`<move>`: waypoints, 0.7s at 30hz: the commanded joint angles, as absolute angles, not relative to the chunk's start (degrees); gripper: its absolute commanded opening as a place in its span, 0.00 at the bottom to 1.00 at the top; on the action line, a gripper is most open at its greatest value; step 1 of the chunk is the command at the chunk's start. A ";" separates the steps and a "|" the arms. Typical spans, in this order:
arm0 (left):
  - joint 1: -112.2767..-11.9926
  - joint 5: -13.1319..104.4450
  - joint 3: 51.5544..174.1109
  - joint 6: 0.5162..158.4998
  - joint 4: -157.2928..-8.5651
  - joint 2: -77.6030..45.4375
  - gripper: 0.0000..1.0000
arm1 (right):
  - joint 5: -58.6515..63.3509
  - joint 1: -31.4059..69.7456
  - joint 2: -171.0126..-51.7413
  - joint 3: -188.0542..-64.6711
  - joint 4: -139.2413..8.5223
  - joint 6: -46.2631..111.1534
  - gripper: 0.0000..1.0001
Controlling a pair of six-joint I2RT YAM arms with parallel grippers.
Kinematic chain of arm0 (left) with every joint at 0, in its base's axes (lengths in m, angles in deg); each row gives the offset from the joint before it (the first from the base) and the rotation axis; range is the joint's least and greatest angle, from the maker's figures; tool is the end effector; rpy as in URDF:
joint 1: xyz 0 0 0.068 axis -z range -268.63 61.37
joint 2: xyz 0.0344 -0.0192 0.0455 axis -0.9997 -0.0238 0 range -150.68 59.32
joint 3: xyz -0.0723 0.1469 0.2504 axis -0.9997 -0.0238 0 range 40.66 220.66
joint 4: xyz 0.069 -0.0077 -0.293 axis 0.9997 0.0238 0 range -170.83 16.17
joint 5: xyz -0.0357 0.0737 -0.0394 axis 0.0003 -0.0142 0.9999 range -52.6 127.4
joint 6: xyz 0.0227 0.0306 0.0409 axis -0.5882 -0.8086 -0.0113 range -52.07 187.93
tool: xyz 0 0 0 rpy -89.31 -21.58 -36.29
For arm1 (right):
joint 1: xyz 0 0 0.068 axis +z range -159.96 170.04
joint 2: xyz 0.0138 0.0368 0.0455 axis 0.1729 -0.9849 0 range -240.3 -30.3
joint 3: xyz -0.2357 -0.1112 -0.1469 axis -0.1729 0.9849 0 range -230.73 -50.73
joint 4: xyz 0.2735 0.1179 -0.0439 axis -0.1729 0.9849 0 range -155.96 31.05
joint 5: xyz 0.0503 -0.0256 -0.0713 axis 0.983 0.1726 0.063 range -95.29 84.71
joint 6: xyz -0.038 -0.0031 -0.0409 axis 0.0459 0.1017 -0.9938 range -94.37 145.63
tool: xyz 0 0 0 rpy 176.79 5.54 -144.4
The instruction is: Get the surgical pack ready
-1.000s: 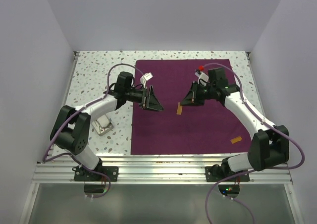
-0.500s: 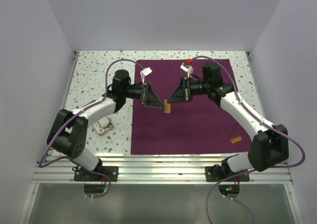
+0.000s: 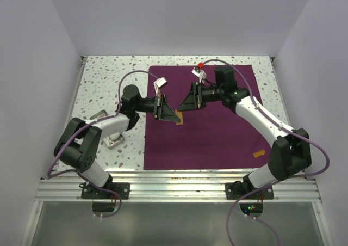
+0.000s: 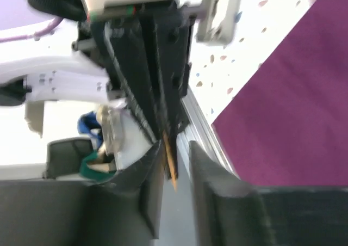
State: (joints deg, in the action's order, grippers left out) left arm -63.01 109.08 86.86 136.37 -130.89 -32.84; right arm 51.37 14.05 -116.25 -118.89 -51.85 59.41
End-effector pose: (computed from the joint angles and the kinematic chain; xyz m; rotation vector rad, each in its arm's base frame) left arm 0.3082 -0.1884 0.2460 0.5793 1.9685 -2.0723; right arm 0.3265 0.1807 0.3232 -0.4653 2.2296 1.6155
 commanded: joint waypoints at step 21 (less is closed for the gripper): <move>-102.86 51.90 88.75 90.52 -39.42 -21.00 0.00 | 16.59 11.84 -119.94 -126.22 -18.58 47.78 0.77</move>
State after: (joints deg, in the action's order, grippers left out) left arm -100.86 56.01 90.95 93.27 -42.72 -20.64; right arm 16.66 12.11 -120.79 -125.84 -19.52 49.20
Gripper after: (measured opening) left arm 0.007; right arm 0.772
